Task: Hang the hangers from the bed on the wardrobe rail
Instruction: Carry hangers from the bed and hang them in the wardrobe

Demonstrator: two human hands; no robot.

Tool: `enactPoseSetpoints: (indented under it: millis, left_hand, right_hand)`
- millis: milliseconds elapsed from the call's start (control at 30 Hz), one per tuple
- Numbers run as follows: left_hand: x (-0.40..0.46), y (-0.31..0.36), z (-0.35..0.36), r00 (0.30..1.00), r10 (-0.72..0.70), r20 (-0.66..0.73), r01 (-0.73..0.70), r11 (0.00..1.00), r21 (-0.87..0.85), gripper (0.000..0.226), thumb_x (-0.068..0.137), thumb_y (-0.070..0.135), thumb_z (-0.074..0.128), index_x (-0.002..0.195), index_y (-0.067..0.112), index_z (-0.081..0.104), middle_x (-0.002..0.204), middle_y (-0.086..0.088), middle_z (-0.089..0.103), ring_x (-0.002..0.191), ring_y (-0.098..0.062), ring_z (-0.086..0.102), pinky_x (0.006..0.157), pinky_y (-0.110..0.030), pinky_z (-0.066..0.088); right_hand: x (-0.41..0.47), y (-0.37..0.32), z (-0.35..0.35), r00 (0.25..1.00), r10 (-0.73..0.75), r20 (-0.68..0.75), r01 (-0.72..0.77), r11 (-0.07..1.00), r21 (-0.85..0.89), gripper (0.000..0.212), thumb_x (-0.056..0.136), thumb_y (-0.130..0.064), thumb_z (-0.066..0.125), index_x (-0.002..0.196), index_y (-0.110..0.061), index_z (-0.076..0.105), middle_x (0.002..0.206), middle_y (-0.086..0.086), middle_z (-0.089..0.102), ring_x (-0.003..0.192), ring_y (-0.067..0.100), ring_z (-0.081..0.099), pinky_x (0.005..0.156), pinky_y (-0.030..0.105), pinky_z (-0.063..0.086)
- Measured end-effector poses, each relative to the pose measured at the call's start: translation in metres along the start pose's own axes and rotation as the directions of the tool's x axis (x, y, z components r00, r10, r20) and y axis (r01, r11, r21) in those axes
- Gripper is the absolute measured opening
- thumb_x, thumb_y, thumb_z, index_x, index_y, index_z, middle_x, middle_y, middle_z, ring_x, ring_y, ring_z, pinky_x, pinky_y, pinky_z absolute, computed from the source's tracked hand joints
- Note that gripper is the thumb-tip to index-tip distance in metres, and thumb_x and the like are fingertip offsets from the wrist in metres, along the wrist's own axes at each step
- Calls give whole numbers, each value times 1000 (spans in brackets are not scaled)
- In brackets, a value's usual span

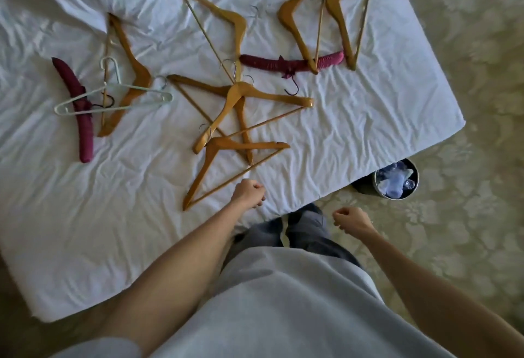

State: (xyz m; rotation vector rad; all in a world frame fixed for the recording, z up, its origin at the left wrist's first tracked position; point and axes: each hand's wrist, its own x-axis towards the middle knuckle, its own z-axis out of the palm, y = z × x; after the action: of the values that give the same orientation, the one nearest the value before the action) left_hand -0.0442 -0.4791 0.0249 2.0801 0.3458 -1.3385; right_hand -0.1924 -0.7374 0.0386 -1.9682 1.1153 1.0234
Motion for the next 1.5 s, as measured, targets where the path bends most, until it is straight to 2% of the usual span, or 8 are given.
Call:
enactPoseSetpoints:
  millis: [133, 367, 600, 800, 967, 1167, 1300, 1500]
  left_hand:
    - [35, 21, 4, 994, -71, -79, 57, 985, -164, 19, 90, 18, 54, 84, 8, 69, 78, -5, 73, 62, -14, 66, 57, -27, 54]
    - [118, 26, -6, 860, -407, -308, 230, 848, -477, 30, 82, 38, 57, 81, 11, 71, 83, -11, 76, 82, -30, 75, 78, -43, 63]
    - [198, 20, -7, 717, -647, -259, 255, 589, -767, 76, 71, 69, 70, 119, 10, 58, 108, -11, 69, 90, -29, 73, 80, -44, 62]
    - [238, 10, -9, 664, -714, -222, 232, 479, -847, 67, 78, 61, 73, 118, 8, 64, 110, -12, 71, 94, -31, 73, 84, -46, 61]
    - [217, 10, -10, 652, -695, -303, 180, 529, -829, 38, 87, 39, 74, 107, 6, 71, 105, -12, 75, 95, -30, 73, 88, -46, 59]
    - [125, 20, -15, 628, -677, -383, 125, 574, -810, 44, 89, 38, 71, 113, 1, 70, 110, -10, 74, 108, -31, 68, 98, -42, 50]
    - [58, 25, -19, 653, -644, -398, 73, 577, -813, 41, 87, 35, 72, 110, 1, 70, 107, -12, 73, 104, -30, 68, 93, -40, 51]
    - [-36, 26, -20, 706, -489, -512, -111, 638, -762, 24, 87, 32, 73, 83, 10, 67, 77, -1, 69, 73, -14, 68, 59, -15, 48]
  right_hand:
    - [47, -34, -24, 995, -83, 52, 89, 990, -107, 20, 87, -13, 59, 83, 3, 71, 74, 13, 67, 68, 19, 57, 60, 27, 42]
    - [139, -166, -45, 938, -347, -27, 337, 925, -178, 24, 87, -19, 65, 110, -15, 71, 100, 4, 71, 94, 23, 66, 79, 31, 51]
    - [224, -285, -21, 717, -672, -184, 584, 724, -366, 36, 89, -20, 63, 124, -11, 61, 123, 6, 62, 115, 28, 56, 88, 39, 48]
    - [277, -317, 13, 706, -707, -41, 599, 627, -498, 59, 93, -25, 65, 146, -12, 43, 140, 10, 53, 126, 33, 49, 104, 47, 44]
    - [278, -320, 17, 722, -692, -8, 580, 611, -539, 33, 92, -16, 60, 125, -15, 65, 118, 13, 63, 111, 36, 58, 89, 43, 47]
    - [200, -289, -11, 803, -558, 211, 596, 750, -285, 19, 86, -20, 68, 103, -13, 67, 84, 10, 73, 65, 19, 65, 55, 26, 47]
    - [117, -271, -27, 742, -604, 290, 654, 748, -114, 9, 91, -15, 63, 98, -20, 60, 70, 4, 65, 51, 11, 57, 48, 24, 49]
    - [10, -269, -30, 620, -687, 378, 737, 676, 19, 16, 94, -12, 62, 108, -20, 60, 63, 2, 54, 40, 2, 49, 42, 19, 43]
